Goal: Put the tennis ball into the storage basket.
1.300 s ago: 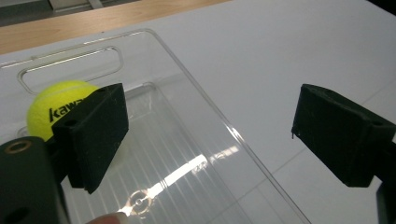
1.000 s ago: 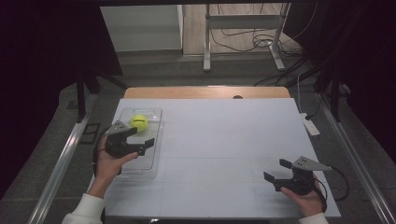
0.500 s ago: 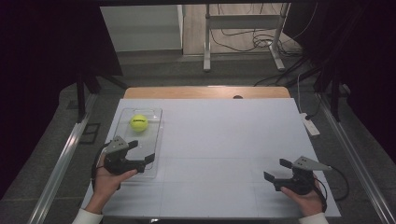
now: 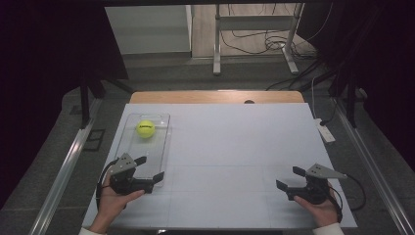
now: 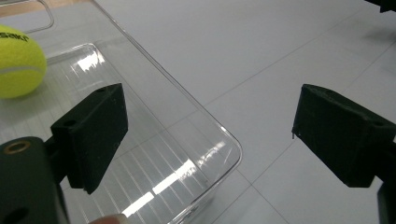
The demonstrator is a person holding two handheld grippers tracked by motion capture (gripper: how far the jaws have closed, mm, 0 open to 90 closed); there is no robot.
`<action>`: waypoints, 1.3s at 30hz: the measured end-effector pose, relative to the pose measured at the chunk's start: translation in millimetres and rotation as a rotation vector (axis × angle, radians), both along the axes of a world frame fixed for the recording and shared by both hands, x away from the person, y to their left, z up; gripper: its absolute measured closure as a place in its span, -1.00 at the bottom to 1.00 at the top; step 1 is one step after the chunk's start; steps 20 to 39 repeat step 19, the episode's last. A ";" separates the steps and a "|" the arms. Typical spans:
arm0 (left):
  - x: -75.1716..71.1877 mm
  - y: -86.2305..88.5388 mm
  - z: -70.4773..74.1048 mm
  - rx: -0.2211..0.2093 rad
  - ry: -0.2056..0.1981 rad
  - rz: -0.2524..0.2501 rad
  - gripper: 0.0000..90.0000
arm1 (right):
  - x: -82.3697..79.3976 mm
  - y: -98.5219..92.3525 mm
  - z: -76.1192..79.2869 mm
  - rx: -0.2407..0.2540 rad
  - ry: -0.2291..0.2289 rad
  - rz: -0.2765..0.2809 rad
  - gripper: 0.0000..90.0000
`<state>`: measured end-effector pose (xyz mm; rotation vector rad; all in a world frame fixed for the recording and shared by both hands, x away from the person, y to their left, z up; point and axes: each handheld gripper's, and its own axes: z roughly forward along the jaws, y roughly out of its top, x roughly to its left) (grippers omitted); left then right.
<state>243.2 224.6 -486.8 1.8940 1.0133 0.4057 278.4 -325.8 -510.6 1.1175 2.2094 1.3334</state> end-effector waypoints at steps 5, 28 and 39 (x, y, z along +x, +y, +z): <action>1.4 -0.1 -2.6 0.002 0.006 0.000 -0.76 | 0.1 -0.1 0.0 0.003 -0.002 0.002 -0.78; 2.7 -0.8 -4.6 0.000 0.009 -0.002 -0.76 | -2.0 -0.2 2.0 0.012 -0.018 0.011 -0.78; 2.7 -0.8 -4.6 0.000 0.009 -0.002 -0.76 | -2.0 -0.2 2.0 0.012 -0.018 0.011 -0.78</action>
